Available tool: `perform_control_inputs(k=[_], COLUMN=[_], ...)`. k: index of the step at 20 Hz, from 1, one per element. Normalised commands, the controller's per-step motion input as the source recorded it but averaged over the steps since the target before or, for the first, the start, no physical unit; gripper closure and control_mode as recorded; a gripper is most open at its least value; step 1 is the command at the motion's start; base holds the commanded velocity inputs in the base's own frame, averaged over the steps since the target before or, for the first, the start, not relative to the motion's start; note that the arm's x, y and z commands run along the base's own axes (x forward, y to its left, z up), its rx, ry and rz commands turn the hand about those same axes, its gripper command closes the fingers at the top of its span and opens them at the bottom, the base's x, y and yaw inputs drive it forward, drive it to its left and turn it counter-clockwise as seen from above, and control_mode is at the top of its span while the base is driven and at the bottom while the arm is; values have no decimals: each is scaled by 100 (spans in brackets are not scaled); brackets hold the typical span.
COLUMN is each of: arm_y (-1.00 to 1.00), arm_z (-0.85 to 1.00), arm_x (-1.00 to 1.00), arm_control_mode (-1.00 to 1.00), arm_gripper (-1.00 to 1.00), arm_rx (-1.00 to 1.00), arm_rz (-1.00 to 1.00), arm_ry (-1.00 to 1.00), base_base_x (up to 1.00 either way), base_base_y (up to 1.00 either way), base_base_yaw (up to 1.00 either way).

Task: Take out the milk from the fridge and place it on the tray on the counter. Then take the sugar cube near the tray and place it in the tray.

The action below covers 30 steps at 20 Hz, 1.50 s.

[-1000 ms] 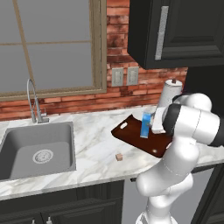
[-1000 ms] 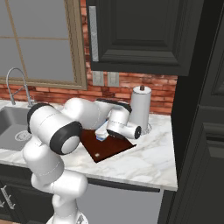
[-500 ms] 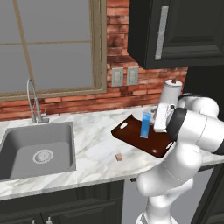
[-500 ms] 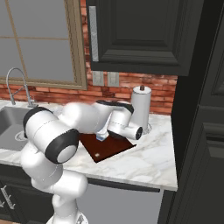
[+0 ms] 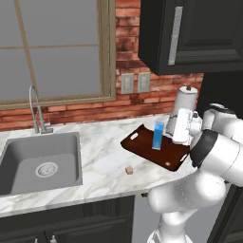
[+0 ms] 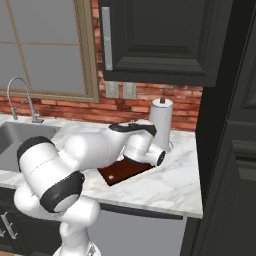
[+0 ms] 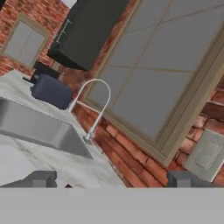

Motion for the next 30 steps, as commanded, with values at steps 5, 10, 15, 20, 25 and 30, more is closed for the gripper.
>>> perform_control_inputs(k=[5, 10, 15, 20, 25, 30], arm_y=[3, 8, 2, 11, 51, 84], arm_z=[51, 73, 97, 50, 0, 1], arm_x=[-91, -89, -65, -56, -37, -7], arm_control_mode=[-100, -100, -100, -100, -100, -100], arm_gripper=[-100, -100, -100, -100, -100, -100], arm_rx=[-6, -17, -19, -22, -24, -38], arm_rz=[0, 0, 0, -6, -11, 0], arm_ry=[-31, -7, 0, 1, 0, 3], base_base_x=[0, 0, 0, 0, 0, 0], base_base_y=[0, 0, 0, 0, 0, 0], base_base_yaw=[0, 0, 0, 0, 0, 0])
